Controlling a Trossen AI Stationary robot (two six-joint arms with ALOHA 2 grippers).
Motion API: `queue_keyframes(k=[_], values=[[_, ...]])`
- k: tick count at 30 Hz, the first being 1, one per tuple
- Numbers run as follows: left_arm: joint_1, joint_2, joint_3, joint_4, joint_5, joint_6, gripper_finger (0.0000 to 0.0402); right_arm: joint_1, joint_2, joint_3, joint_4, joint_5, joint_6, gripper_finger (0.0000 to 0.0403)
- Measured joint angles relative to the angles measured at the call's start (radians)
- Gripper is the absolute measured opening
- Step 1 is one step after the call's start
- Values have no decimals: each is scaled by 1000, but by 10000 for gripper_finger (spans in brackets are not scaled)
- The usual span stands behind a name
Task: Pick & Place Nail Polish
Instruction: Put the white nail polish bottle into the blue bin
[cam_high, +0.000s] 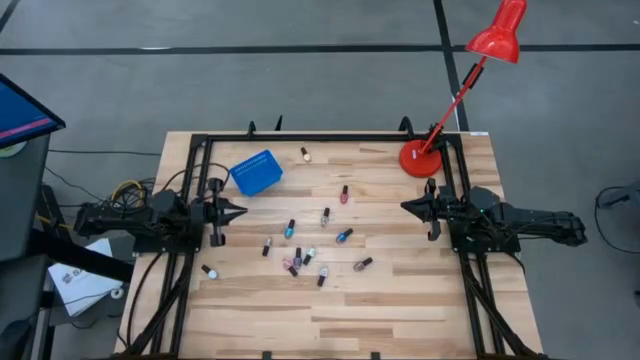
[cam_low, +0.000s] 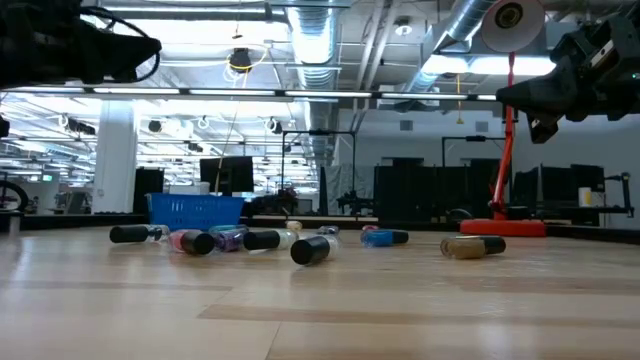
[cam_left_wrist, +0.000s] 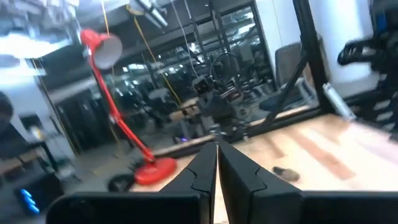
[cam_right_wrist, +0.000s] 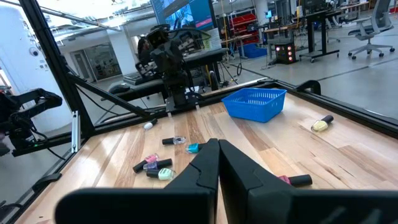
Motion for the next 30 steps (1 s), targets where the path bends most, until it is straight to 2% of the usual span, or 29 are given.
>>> queue_keyframes(k=[5,7,10,14,16,23,30], values=[[0,0,0,6,2,14,11,0,0,0,0,0,0,0],[0,0,0,6,24,-43,11,0,0,0,0,0,0,0],[0,0,0,13,71,-275,11,0,0,0,0,0,0,0],[0,0,0,29,71,-628,11,0,0,0,0,0,0,0],[0,2,0,58,59,-747,11,0,0,0,0,0,0,0],[0,9,0,316,39,-914,11,0,0,0,0,0,0,0],[0,9,0,595,-54,-1065,11,0,0,0,0,0,0,0]])
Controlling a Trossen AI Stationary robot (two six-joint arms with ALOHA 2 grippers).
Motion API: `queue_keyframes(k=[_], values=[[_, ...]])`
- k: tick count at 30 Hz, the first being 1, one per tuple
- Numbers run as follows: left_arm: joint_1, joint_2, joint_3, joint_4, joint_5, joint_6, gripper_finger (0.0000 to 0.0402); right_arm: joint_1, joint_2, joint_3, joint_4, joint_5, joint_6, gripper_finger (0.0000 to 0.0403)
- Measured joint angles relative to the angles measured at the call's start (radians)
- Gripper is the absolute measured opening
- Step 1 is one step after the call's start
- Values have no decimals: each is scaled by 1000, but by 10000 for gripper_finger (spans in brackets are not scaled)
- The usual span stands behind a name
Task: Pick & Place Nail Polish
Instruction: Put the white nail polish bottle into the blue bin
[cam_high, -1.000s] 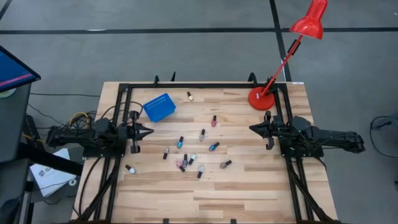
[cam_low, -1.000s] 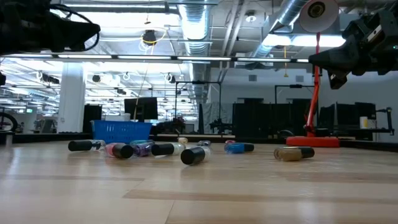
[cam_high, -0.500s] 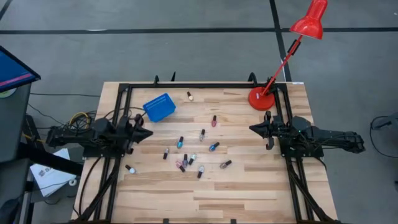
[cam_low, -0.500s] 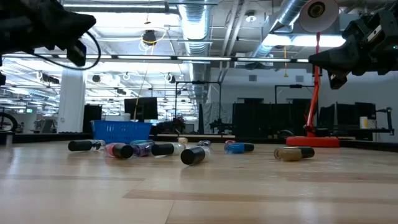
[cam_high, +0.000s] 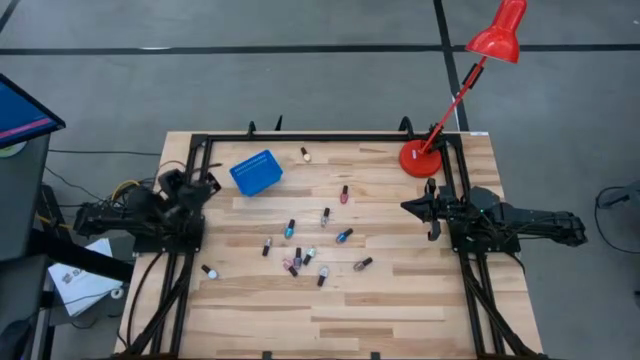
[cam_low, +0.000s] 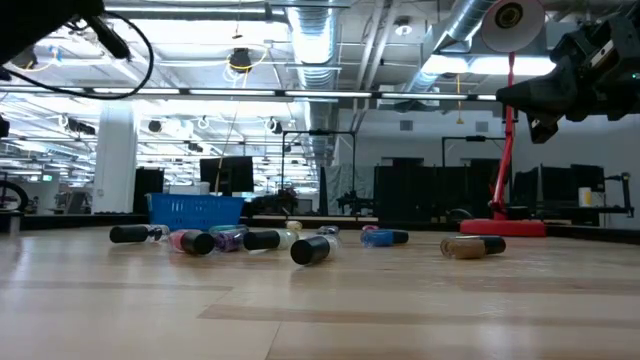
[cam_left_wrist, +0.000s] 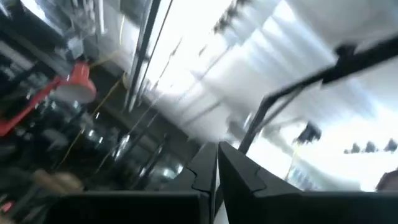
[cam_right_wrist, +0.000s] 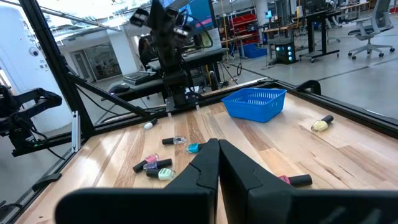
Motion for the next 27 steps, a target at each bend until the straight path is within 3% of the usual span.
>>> queue_keyframes(k=[4,9,14,17,23,27], values=[[-2,38,41,13,-20,-58,11,0,0,0,0,0,0,0],[-5,237,181,14,-3,-146,11,0,0,0,0,0,0,0],[-5,527,390,-47,173,-235,11,0,0,0,0,0,0,0],[-5,695,545,-247,341,-301,11,0,0,0,0,0,0,0],[-6,975,823,-893,739,-311,2,0,0,0,0,0,0,0],[-37,1077,866,-1166,851,-241,1,0,0,0,0,0,0,0]])
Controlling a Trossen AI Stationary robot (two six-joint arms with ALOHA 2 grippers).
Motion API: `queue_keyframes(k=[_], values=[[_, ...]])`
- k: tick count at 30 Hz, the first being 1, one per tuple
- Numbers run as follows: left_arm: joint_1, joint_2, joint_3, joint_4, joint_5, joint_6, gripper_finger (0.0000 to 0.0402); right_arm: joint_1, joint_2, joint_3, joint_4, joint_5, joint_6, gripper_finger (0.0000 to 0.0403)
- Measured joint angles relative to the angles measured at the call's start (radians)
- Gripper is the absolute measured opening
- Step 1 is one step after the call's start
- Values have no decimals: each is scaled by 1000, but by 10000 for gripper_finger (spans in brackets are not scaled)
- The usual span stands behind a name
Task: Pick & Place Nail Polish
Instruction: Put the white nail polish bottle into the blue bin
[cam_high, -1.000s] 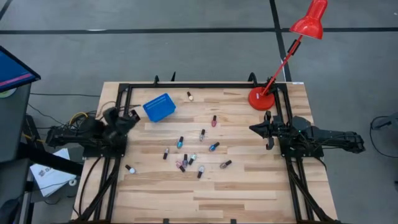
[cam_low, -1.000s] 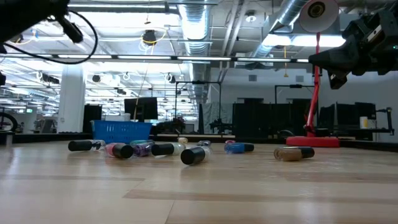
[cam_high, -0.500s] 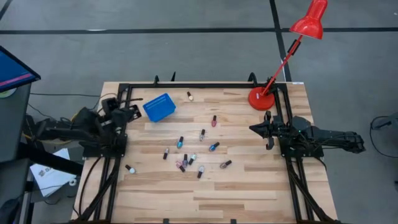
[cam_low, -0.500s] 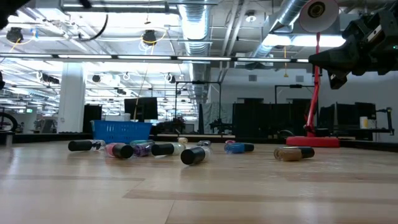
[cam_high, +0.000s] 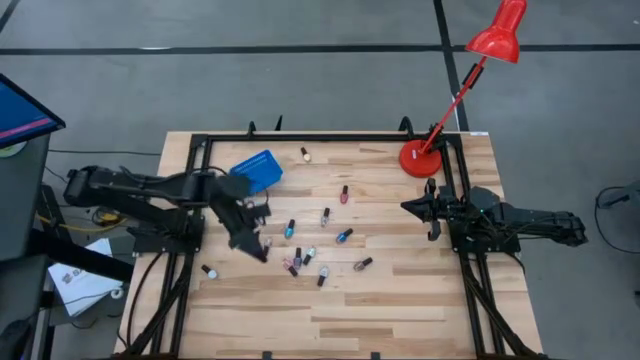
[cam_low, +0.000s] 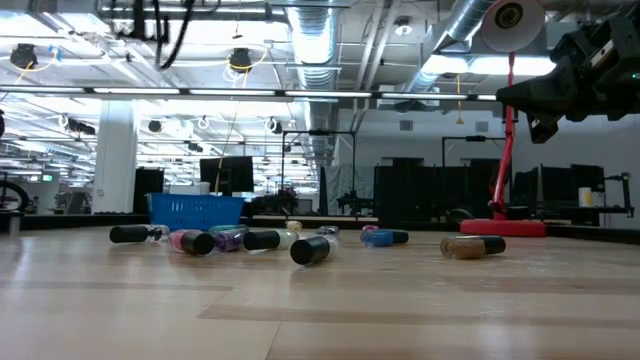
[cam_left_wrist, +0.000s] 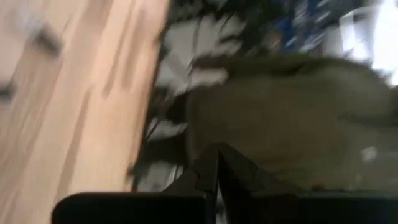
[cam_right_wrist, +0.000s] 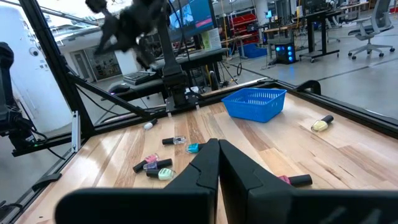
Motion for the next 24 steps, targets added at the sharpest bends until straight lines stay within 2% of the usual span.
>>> queue_keyframes(k=[4,10,17,24], values=[[-60,28,1,-209,-5,156,1,0,0,0,0,0,0,0],[-193,16,1,-442,-192,441,1,0,0,0,0,0,0,0],[-365,17,-33,-461,-240,703,13,0,0,0,0,0,0,0],[-484,17,-111,-463,-323,698,71,0,0,0,0,0,0,0]])
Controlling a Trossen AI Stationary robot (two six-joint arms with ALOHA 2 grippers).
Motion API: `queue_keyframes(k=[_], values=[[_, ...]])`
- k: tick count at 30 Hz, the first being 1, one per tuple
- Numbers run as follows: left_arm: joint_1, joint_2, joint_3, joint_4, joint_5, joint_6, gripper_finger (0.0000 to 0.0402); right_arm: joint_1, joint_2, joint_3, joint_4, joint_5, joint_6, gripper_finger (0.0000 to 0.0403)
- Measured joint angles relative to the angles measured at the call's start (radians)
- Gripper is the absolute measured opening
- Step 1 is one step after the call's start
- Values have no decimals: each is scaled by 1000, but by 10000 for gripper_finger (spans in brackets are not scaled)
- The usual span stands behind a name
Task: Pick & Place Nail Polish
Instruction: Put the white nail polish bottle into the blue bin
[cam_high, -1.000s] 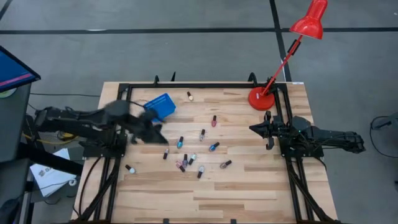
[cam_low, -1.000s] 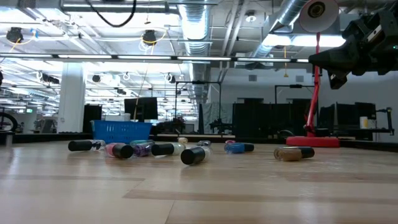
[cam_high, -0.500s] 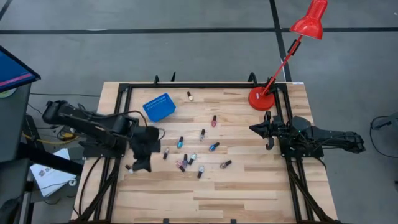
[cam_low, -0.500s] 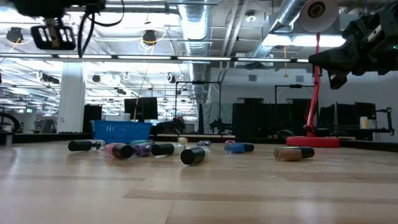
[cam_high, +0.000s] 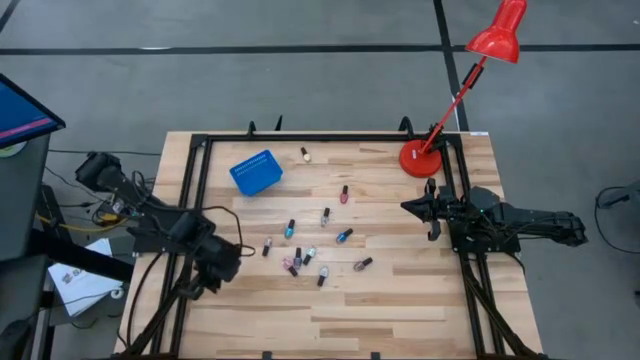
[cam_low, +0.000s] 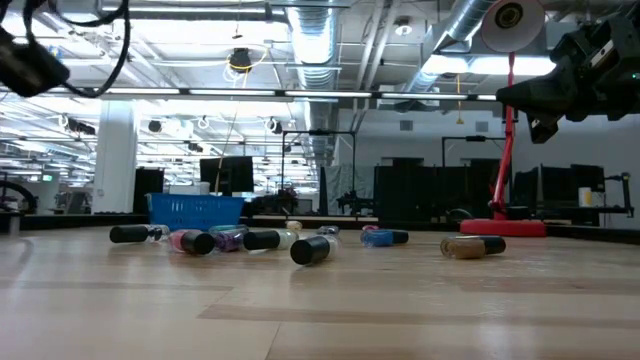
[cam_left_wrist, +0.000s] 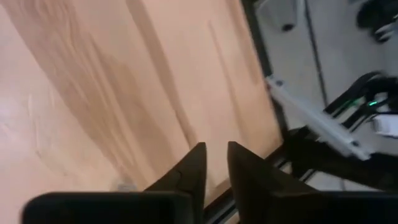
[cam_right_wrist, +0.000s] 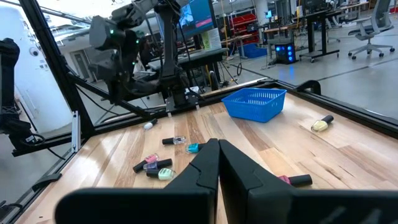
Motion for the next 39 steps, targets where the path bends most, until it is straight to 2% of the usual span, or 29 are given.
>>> queue_keyframes(k=[8,17,27,35,39], values=[[-46,0,-46,3,-202,2,164,0,0,0,0,0,0,0],[-97,0,-156,0,-248,-184,247,0,0,0,0,0,0,0],[-161,0,-232,10,-364,-310,259,0,0,0,0,0,0,0],[-190,3,-239,46,-377,-318,259,0,0,0,0,0,0,0],[-239,32,-239,57,-423,-320,259,0,0,0,0,0,0,0]])
